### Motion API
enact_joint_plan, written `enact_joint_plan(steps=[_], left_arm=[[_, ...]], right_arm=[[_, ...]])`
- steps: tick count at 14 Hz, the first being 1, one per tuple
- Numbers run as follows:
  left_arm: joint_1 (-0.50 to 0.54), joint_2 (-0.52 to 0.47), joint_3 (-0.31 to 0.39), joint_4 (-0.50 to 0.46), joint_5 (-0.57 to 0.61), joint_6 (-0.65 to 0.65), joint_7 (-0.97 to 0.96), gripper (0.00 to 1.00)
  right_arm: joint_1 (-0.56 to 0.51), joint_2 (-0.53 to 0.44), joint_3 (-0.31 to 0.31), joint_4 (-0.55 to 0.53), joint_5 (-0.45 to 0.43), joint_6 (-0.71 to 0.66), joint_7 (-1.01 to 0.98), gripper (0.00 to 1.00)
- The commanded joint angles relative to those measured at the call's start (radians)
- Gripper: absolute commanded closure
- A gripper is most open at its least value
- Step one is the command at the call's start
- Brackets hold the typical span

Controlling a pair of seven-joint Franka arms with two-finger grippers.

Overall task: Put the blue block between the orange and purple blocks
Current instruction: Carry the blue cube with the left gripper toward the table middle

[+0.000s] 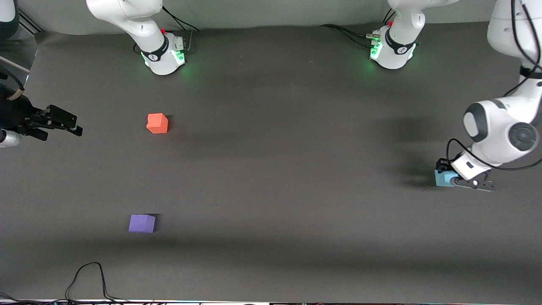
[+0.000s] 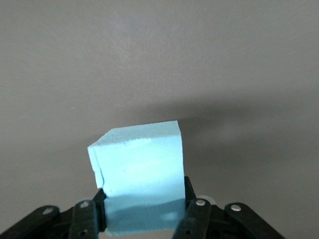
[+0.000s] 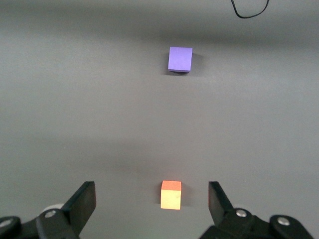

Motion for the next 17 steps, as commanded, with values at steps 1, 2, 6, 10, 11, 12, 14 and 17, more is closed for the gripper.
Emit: enact_joint_plan(steps=[1,2,6,10,11,12,14,17], left_arm=[[-0.047,-0.052,-0.022,0.179,-0.034,-0.299,-0.102,0.72],[-0.076,-0.055,-0.038,0.235,-0.040,-0.378,-0.177,0.72],[-0.248,-0.052,-0.117,0.345,-0.042,-0.500,-0.601,0.72],[-0.438,0.015,-0.200,0.444,-0.039,-0.481,-0.973,0.71],[-0.499,0.056,-0.203,0.490,-0.037,-0.474,-1.052,0.71],[-0.562,0.101,-0.203,0.535,-0.031,-0.461,-1.125,0.71],[-0.691,0.201,-0.202,0.613,-0.008,-0.409,-1.235,0.71],[-0.812,0.310,-0.202,0.633,0.071,-0.255,-1.305,0.71]], right_arm=[[0.007,0.006,0.002,0.010,0.000,0.010,0.007,0.00],[0.008,0.006,0.002,0.009,0.001,0.016,0.008,0.00],[0.008,0.006,0.002,0.007,0.015,0.016,0.008,0.00],[0.008,0.014,0.000,0.007,0.052,0.039,0.011,0.00],[0.008,0.014,0.000,0.007,0.052,0.038,0.016,0.00],[0.010,0.012,0.002,0.007,0.047,0.032,0.016,0.00],[0.007,0.012,-0.001,-0.005,0.041,0.024,0.005,0.00],[0.010,0.011,0.002,-0.032,0.041,0.029,0.016,0.00]])
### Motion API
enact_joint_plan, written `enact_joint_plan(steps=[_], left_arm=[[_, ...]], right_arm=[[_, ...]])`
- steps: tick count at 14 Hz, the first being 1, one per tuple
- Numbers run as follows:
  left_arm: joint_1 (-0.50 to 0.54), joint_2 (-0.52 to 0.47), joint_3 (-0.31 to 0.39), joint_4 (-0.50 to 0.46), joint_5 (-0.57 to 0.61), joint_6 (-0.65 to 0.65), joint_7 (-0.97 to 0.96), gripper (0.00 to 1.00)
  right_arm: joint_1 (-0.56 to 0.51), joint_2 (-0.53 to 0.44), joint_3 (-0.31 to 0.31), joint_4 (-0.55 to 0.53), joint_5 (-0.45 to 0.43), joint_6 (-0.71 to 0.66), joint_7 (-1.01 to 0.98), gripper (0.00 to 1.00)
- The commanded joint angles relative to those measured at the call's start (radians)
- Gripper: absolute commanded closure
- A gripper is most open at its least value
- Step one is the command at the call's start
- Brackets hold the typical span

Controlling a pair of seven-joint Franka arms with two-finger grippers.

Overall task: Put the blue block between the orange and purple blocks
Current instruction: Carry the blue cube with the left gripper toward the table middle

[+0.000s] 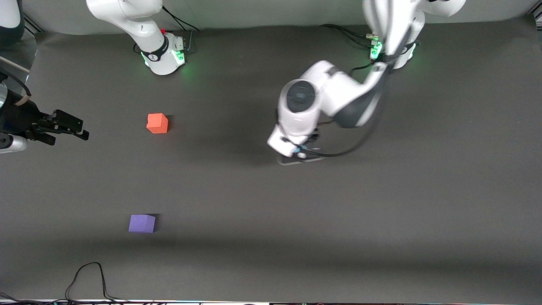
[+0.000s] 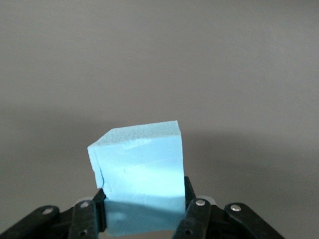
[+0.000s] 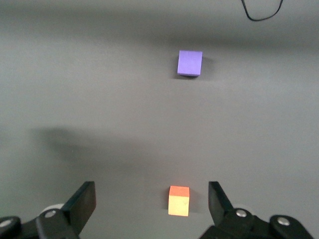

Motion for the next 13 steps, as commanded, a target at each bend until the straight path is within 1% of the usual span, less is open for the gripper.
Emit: enact_joint_plan(steps=[1,3,5,7,9,10,11,12,13], left_arm=[[-0.091,0.129,0.021,0.070,0.055,0.114,-0.045,0.71],[-0.131,0.189,0.022,0.071,0.076,0.195,-0.059,0.71],[-0.162,0.232,0.025,0.074,0.113,0.242,-0.094,0.71],[-0.177,0.269,0.025,0.096,0.122,0.246,-0.101,0.71],[-0.185,0.298,0.029,0.113,0.127,0.248,-0.105,0.68],[-0.185,0.299,0.029,0.113,0.128,0.248,-0.105,0.61],[-0.183,0.298,0.029,0.113,0.128,0.246,-0.102,0.26],[-0.182,0.293,0.030,0.114,0.128,0.237,-0.099,0.00],[-0.177,0.284,0.030,0.114,0.128,0.225,-0.098,0.00]], right_arm=[[0.010,-0.005,-0.002,-0.010,0.008,0.001,0.017,0.00],[0.007,0.012,-0.003,-0.007,0.008,0.007,0.017,0.00],[0.007,0.017,-0.003,-0.006,0.008,0.011,0.011,0.00],[0.006,0.017,-0.005,-0.007,0.008,0.014,0.004,0.00],[0.006,0.017,-0.005,-0.007,0.010,0.013,0.004,0.00],[0.006,0.018,-0.005,-0.007,0.010,0.014,0.004,0.00],[0.006,0.023,-0.005,-0.007,0.010,0.015,0.004,0.00],[0.006,0.024,-0.005,-0.007,0.010,0.015,0.004,0.00],[0.006,0.024,-0.005,-0.007,0.013,0.015,0.004,0.00]])
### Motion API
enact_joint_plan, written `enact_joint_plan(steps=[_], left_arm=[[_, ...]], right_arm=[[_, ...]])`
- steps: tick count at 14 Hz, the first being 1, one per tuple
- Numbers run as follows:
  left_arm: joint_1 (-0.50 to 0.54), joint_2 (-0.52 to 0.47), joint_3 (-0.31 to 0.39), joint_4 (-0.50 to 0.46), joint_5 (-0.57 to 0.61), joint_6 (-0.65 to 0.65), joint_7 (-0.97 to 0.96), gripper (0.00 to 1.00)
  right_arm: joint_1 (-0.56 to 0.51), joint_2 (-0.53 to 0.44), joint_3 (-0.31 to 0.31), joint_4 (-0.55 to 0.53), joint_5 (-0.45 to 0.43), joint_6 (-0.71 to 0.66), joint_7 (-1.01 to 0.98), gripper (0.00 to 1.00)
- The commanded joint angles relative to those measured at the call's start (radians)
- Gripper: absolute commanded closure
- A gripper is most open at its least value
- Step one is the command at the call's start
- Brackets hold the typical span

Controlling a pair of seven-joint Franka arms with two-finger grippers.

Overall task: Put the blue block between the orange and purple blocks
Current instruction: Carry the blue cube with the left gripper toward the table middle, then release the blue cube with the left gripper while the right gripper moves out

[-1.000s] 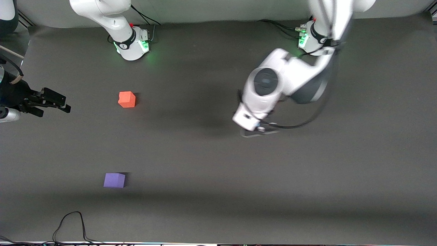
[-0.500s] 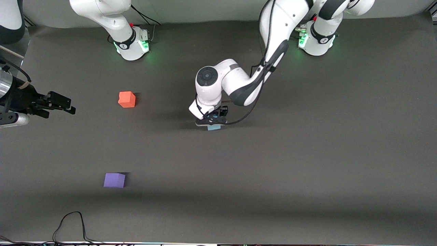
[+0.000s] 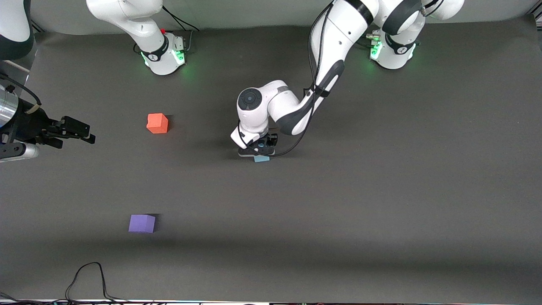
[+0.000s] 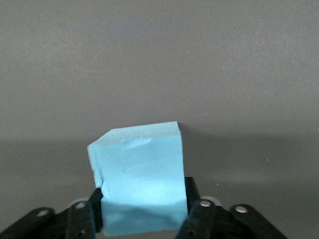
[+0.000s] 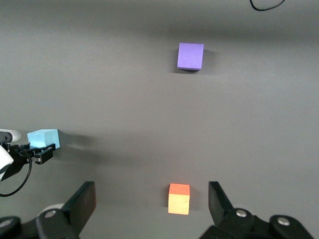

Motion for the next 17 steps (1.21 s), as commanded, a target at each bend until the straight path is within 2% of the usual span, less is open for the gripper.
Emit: enact_joint_plan(steps=[1,4,7,10,12,14,17], left_arm=[[-0.005,-0.025,0.017,0.036,0.021,-0.050,-0.017,0.00],[0.105,-0.140,-0.020,0.053,-0.017,-0.207,0.032,0.00],[0.271,-0.307,-0.042,0.038,-0.184,-0.371,0.217,0.00],[0.452,-0.463,-0.043,-0.019,-0.237,-0.594,0.409,0.00],[0.567,-0.569,-0.040,-0.086,-0.238,-0.686,0.547,0.00],[0.660,-0.664,-0.035,-0.168,-0.237,-0.696,0.630,0.00],[0.781,-0.757,-0.029,-0.246,-0.221,-0.703,0.767,0.00]], right_arm=[[0.007,0.003,-0.006,0.001,0.016,0.007,0.004,0.00],[0.008,0.003,-0.006,0.000,0.017,0.007,0.007,0.00],[0.013,0.001,-0.003,-0.006,0.022,0.003,0.010,0.00],[0.080,-0.009,-0.003,-0.008,0.022,-0.006,0.058,0.00],[0.178,-0.017,-0.003,-0.003,0.023,-0.014,0.207,0.00],[0.309,-0.016,-0.003,0.007,0.023,-0.014,0.362,0.00],[0.473,0.024,-0.003,0.052,0.023,0.000,0.512,0.00]])
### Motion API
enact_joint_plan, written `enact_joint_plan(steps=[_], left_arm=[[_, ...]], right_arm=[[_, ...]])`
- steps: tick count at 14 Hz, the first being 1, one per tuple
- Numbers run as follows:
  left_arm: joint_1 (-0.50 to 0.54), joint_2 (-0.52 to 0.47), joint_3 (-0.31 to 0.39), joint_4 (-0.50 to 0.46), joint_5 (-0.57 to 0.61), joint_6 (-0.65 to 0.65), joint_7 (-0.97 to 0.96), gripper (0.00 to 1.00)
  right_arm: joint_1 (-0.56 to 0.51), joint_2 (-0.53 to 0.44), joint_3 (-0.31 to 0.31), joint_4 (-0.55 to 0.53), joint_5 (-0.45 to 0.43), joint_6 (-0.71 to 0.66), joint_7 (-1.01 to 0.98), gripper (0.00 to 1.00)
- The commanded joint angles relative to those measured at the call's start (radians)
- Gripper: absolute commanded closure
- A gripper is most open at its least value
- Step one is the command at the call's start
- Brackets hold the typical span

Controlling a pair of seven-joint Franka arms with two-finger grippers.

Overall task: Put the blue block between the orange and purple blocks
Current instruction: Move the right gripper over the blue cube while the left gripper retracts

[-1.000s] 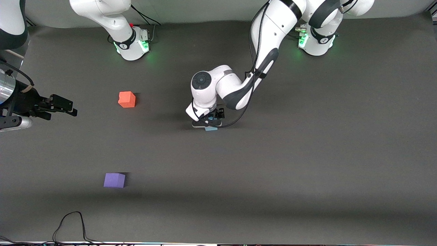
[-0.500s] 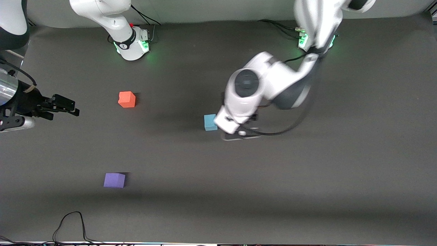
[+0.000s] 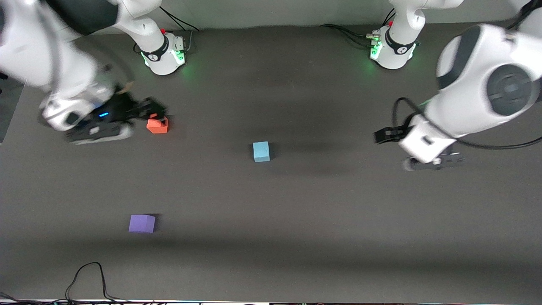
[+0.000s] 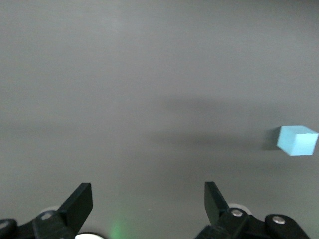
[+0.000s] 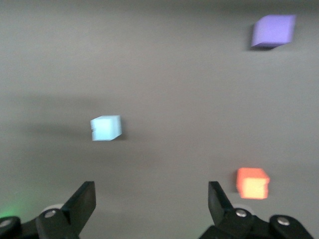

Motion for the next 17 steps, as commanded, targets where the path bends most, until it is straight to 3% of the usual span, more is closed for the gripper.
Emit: enact_joint_plan(steps=[1,5,11,14,17], left_arm=[[0.103,-0.124,-0.007,-0.148,0.003,0.018,0.154,0.00],[0.218,-0.178,-0.006,-0.194,0.038,0.024,0.324,0.00],[0.257,-0.190,0.003,-0.156,0.064,0.030,0.371,0.00],[0.084,-0.181,0.179,-0.116,0.064,0.018,0.371,0.00],[0.064,-0.182,0.197,-0.103,0.064,0.018,0.372,0.00]], right_arm=[[0.133,0.049,-0.013,0.065,0.011,-0.002,0.134,0.00],[0.282,0.193,-0.013,0.194,0.012,0.000,0.388,0.00],[0.333,0.288,-0.013,0.162,-0.003,0.073,0.415,0.00],[0.411,0.347,-0.013,0.005,-0.096,0.250,0.401,0.00],[0.422,0.350,-0.013,-0.141,-0.104,0.427,0.401,0.00]])
